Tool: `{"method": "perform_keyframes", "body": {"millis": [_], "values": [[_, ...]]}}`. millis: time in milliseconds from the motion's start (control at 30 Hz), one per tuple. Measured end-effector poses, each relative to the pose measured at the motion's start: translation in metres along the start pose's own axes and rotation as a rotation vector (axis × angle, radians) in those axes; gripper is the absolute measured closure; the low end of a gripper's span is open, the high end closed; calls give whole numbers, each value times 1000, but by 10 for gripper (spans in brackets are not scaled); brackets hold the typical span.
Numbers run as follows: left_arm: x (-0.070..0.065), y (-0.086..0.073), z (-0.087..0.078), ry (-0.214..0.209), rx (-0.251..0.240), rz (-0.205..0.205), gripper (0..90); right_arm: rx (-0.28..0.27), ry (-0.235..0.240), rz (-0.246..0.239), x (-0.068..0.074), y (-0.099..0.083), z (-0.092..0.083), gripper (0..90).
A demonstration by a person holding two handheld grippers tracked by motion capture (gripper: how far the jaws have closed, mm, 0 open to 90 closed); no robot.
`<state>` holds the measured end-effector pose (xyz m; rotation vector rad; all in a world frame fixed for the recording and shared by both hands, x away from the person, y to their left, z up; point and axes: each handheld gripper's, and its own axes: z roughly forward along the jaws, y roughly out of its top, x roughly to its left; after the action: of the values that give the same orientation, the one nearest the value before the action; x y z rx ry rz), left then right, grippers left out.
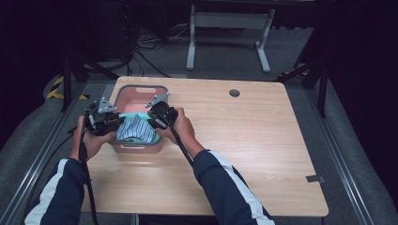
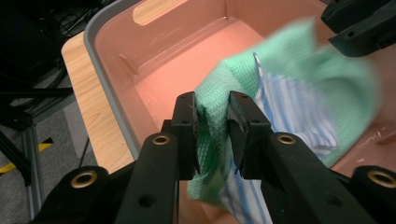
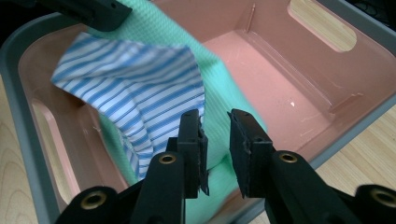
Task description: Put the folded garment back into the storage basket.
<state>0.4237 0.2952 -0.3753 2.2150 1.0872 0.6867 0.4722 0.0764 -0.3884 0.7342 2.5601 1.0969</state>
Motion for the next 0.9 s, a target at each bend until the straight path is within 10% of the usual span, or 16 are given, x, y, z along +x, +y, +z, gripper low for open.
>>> {"method": "perform_keyframes", "body": {"millis": [300,900], "values": [[0,4,-3,53,-32,-16,525,-5,-8,-10,-2,-1,-6,715],[-43,17,-30,-8,-138,40,335,-35,-55,-70,-8,-22,-56,532]]}}
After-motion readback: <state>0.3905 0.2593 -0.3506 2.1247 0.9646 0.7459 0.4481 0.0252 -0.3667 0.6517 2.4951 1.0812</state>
